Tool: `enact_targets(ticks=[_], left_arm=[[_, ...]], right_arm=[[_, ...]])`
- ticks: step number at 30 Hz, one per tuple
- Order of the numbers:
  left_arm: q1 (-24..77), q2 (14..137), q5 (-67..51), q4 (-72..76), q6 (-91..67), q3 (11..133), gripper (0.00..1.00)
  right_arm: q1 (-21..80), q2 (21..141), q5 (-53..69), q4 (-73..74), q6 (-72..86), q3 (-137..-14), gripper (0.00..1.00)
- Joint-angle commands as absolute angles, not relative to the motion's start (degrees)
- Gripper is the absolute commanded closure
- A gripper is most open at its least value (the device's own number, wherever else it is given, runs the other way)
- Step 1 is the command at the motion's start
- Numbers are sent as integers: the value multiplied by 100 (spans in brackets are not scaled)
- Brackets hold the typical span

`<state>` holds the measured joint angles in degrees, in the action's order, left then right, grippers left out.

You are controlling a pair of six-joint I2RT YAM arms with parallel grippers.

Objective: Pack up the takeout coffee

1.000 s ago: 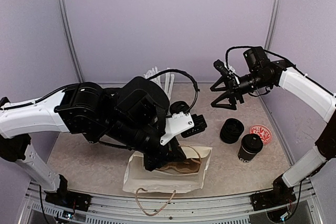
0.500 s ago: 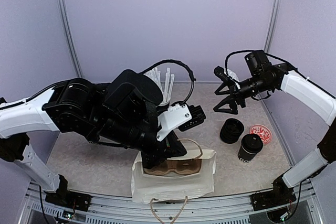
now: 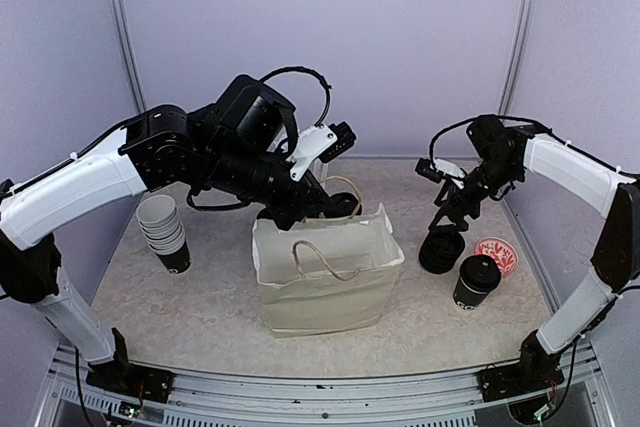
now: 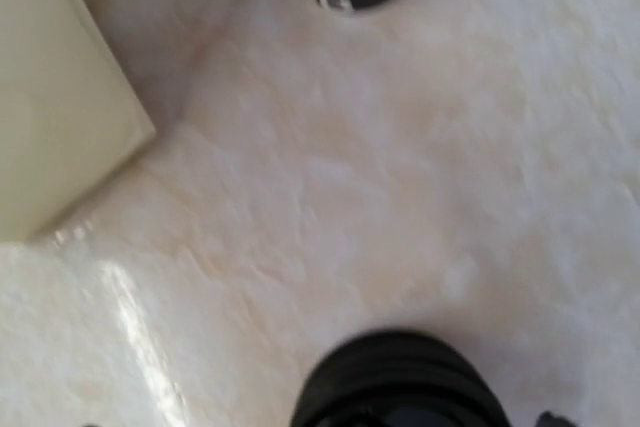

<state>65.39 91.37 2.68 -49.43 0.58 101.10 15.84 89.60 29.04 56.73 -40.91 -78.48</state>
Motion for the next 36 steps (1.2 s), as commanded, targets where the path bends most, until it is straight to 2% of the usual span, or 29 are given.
enact_targets(ticks=[1, 5, 7, 13, 18, 24, 36], left_arm=[[6261, 9301, 26, -4788, 362, 10230, 100], [6060, 9343, -219, -4685, 450, 10222, 100], [5967, 9355, -220, -4636, 458, 10222, 96], [5801, 9370, -127, -4565, 453, 10205, 65], [5807, 9239, -90, -4406, 567, 10031, 53], [5809, 8965, -98, -4149, 502, 9742, 49], [5796, 8790, -60, -4012, 541, 9478, 49]], right_arm=[[1385, 9000, 2639, 6079, -4373, -7785, 7], [1304, 8676, 2874, 6552, -4795, -7749, 8], [1301, 8435, 3008, 6928, -5141, -7677, 7], [1301, 7622, 2599, 7514, -5977, -6998, 4], [1301, 7383, 2089, 7739, -6283, -6727, 2], [1301, 7401, 1532, 7697, -6236, -6659, 4], [1306, 7547, 910, 7335, -6052, -6441, 7]])
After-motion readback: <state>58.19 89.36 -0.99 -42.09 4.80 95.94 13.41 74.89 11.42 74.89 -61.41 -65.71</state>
